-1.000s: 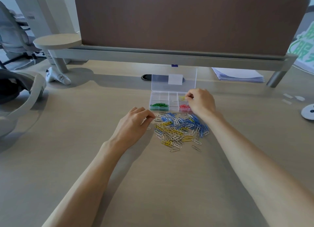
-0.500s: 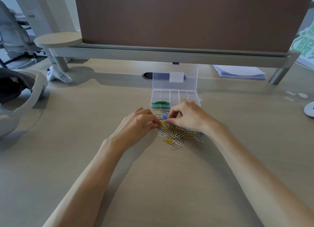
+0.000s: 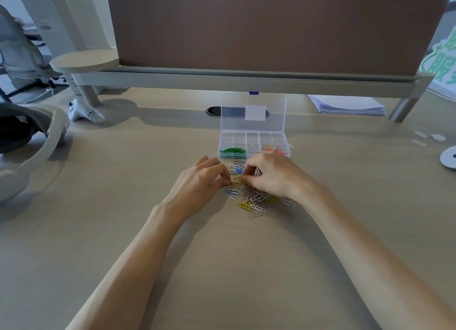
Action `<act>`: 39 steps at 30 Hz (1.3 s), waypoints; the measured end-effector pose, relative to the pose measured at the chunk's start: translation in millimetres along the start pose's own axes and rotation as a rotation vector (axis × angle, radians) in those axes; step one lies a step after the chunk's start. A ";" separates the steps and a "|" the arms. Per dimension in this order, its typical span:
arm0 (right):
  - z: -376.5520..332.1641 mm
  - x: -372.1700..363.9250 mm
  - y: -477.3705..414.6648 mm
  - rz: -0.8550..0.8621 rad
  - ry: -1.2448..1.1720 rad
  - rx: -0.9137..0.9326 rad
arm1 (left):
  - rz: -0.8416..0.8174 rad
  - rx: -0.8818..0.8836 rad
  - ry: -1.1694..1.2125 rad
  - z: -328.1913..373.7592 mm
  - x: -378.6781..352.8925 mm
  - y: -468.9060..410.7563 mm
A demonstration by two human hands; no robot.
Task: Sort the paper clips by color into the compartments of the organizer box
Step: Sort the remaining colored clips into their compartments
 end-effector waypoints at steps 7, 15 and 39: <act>-0.2 6.3 -0.3 0.070 -0.109 0.046 | 0.011 0.051 0.110 0.0 1.8 -0.8; 2.1 4.3 -4.3 0.066 -0.184 0.054 | 0.045 0.088 0.244 -1.7 2.7 -4.4; 6.8 9.2 -2.5 0.112 -0.177 0.028 | -0.022 -0.116 -0.201 17.5 3.6 -6.7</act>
Point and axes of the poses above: each hand's wrist, its own y-axis away from the middle knuckle, its own x-axis out of the back of the hand, z = x × y, the point moved 5 cm from there along -y, towards the middle knuckle, and after that the axes turned 15 degrees about -z, right-handed, at the moved point
